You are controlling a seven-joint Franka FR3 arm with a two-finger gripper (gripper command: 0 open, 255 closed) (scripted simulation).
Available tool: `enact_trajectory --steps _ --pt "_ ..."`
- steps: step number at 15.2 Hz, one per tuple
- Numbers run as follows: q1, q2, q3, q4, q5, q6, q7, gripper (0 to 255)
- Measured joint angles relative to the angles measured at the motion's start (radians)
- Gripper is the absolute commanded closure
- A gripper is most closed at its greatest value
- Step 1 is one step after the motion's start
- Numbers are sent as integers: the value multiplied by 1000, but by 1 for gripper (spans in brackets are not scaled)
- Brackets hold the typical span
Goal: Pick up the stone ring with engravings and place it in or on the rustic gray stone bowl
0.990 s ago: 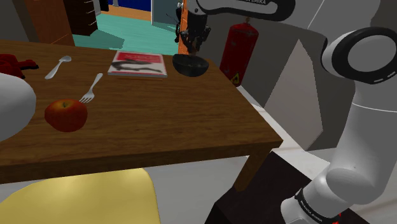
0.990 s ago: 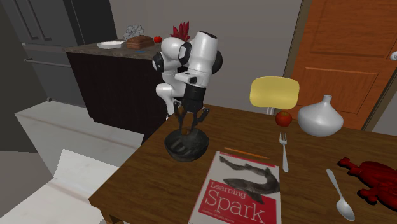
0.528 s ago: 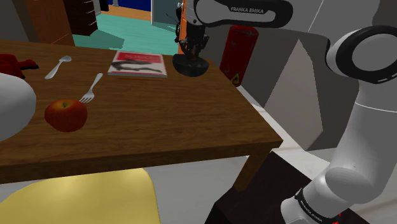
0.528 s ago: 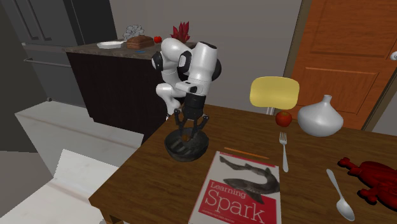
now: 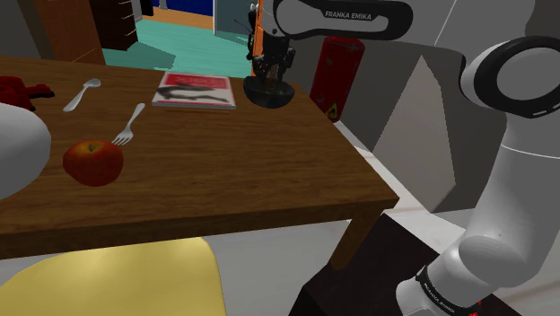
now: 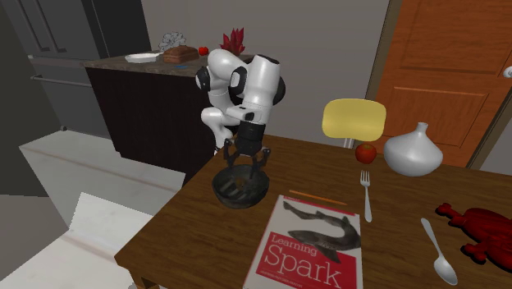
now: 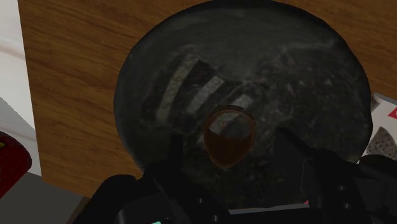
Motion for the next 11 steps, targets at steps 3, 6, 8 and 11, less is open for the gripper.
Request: enact_trajectory --steps 3,6,8,11 --pt "0 0 0 0 0 0 0 0" --pt "6 2 1 17 -1 -15 0 0" --pt "17 -4 6 66 3 -68 -12 0" --pt "35 0 10 114 -1 -116 -14 0"
